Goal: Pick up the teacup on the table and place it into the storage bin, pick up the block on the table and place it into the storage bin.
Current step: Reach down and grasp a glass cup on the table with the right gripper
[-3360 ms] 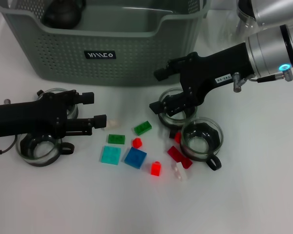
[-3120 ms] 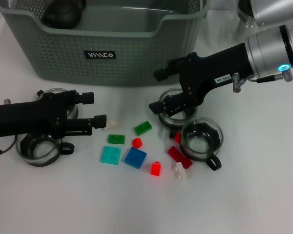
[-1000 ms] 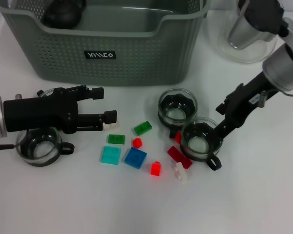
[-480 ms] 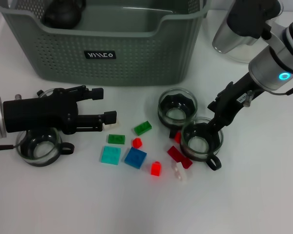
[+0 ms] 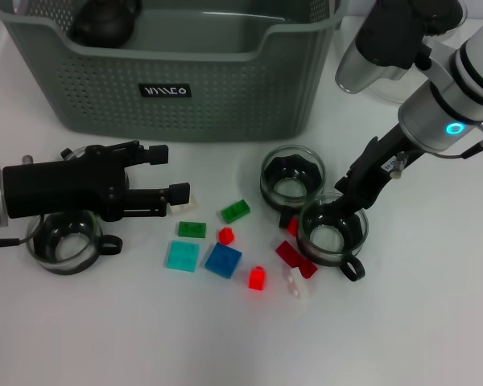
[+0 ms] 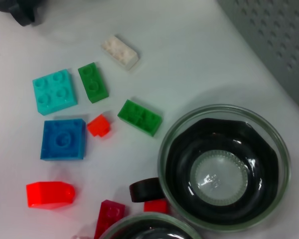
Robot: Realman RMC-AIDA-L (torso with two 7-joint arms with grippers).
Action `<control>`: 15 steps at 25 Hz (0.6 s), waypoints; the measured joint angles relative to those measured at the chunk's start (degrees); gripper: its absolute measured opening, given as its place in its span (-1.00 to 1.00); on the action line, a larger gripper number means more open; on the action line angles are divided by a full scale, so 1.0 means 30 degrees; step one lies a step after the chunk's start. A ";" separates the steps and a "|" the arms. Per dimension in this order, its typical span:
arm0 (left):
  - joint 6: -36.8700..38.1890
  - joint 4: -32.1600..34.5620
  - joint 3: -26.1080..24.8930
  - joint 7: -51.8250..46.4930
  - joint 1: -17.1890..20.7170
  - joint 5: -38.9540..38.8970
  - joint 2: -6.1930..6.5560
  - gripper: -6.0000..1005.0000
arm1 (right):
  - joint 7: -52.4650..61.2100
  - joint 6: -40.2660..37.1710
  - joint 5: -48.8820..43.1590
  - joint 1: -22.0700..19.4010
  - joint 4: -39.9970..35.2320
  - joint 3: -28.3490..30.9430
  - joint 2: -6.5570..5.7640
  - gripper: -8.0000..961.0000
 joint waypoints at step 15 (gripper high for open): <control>0.0000 -0.0012 -0.0070 0.0115 0.0107 0.0043 0.0022 0.77 | 0.0300 -0.0117 0.0475 -0.0190 -0.0465 -0.0911 0.0008 -0.61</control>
